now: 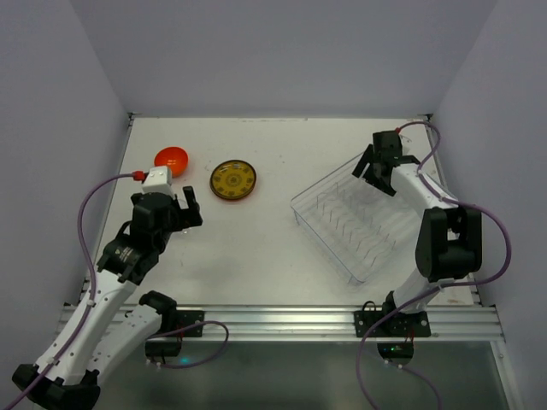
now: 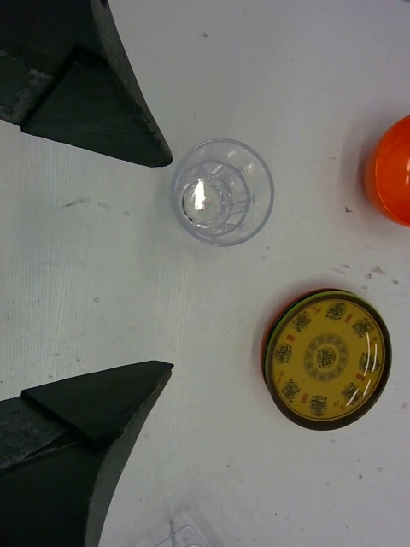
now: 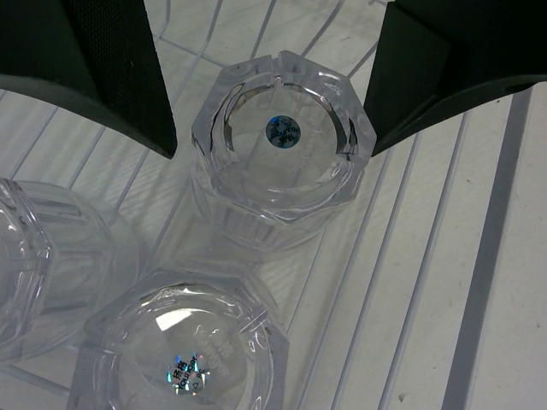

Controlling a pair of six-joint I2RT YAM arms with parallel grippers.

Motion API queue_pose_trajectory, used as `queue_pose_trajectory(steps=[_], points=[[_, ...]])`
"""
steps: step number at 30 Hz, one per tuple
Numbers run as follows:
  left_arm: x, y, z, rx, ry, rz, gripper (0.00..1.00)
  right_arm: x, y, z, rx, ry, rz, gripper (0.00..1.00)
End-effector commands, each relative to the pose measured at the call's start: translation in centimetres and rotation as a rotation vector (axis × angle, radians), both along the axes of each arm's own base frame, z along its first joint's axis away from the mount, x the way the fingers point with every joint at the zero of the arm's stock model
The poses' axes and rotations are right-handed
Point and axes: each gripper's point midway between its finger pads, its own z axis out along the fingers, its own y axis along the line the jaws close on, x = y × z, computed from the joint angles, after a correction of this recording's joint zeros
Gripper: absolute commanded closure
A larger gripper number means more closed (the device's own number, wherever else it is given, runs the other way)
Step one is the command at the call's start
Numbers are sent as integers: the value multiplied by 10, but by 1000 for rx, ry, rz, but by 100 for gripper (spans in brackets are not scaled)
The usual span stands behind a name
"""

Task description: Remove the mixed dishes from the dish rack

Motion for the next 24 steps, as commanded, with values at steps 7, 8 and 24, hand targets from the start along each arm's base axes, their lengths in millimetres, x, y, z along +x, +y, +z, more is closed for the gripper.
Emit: queue_pose_trajectory(steps=[7, 8, 24], points=[[3, 0, 15, -22, -52, 12, 0, 15, -7, 10, -43, -9, -6, 13], [3, -1, 16, -24, -56, 9, 0, 15, -8, 10, -47, -9, -8, 13], [7, -7, 10, -17, -37, -20, 0, 24, -1, 17, -24, -18, 15, 65]])
